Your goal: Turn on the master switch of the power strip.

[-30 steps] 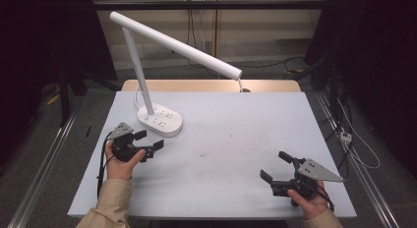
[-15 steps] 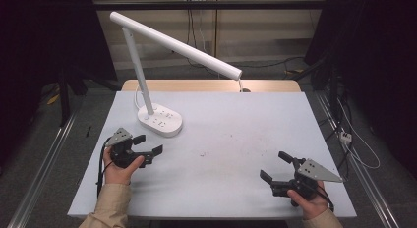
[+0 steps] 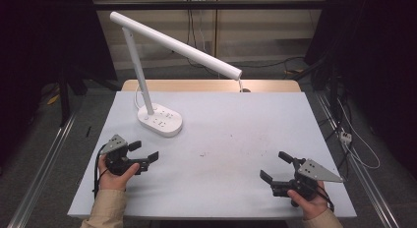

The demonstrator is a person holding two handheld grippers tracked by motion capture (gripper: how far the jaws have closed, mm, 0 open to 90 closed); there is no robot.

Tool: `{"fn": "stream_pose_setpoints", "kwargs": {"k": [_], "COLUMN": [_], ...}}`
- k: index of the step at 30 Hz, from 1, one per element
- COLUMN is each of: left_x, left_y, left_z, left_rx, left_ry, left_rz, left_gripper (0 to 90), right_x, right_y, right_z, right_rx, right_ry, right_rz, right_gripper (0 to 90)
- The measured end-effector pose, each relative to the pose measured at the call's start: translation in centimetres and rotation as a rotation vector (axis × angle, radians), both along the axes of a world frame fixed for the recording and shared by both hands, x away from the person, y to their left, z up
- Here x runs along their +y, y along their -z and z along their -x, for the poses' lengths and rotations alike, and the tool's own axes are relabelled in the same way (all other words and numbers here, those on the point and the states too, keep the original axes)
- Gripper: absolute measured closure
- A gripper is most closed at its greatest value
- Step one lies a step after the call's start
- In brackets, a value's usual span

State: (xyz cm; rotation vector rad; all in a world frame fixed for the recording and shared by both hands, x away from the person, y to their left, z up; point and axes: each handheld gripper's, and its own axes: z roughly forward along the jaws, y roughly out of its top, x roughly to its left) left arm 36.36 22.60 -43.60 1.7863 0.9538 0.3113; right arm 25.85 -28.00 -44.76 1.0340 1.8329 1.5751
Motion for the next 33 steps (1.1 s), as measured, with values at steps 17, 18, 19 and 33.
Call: {"fn": "stream_pose_setpoints", "kwargs": {"k": [17,18,19,33], "left_x": [0.5,0.5,0.5,1.0], "left_y": [0.4,0.4,0.4,0.8], "left_z": [1.1,1.2,1.2,2.0], "left_rx": [-0.001,0.001,0.001,-0.001], "left_ry": [0.004,0.001,0.004,-0.006], "left_rz": [0.002,0.003,0.003,0.001], "left_gripper": [11.1,11.1,11.0,10.3], "right_x": [0.0,0.0,0.0,0.0], "right_y": [0.0,0.0,0.0,0.0], "right_z": [0.0,0.0,0.0,0.0], "right_rx": [-0.001,-0.001,-0.001,-0.002], "right_ry": [-0.002,-0.003,-0.002,-0.004], "right_rz": [0.0,-0.001,-0.001,0.0], "right_gripper": [4.6,4.6,4.6,4.6]}}
